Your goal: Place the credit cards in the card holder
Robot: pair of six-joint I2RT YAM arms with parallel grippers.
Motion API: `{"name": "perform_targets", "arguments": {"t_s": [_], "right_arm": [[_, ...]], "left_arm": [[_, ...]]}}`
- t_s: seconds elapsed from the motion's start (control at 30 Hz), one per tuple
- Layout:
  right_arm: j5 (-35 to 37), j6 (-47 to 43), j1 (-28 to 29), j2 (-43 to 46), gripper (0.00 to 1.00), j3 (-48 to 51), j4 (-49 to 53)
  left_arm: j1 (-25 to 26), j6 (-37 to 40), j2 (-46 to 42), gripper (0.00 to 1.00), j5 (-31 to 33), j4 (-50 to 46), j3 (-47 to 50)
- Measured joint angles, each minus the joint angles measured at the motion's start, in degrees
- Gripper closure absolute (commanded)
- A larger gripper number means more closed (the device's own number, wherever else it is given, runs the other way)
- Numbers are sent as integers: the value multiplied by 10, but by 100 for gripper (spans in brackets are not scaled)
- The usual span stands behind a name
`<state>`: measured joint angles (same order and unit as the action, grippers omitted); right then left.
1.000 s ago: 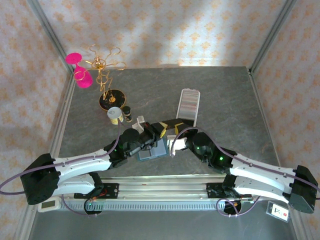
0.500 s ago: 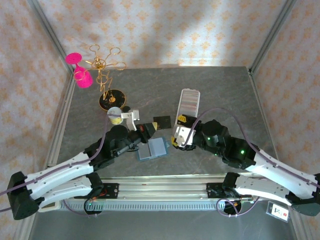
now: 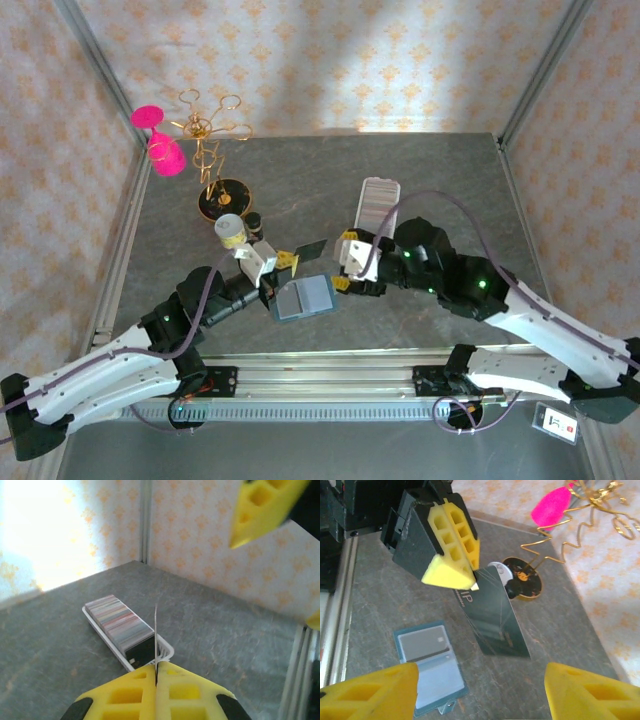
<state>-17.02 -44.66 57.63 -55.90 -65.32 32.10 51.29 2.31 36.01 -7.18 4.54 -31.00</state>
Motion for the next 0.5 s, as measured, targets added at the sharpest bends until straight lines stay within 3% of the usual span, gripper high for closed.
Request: {"name": "perform_targets", "arguments": {"t_s": [0.17, 0.23, 0.5], "right_arm": [[-15, -5, 0, -55, 44, -25, 28], [-15, -9, 0, -70, 52, -30, 33], [-23, -20, 0, -97, 70, -37, 48]], "left_arm": [[5, 101, 1, 100, -38, -16, 0], [12, 130, 1, 100, -55, -25, 0], [16, 189, 0, 100, -85, -47, -1]]}}
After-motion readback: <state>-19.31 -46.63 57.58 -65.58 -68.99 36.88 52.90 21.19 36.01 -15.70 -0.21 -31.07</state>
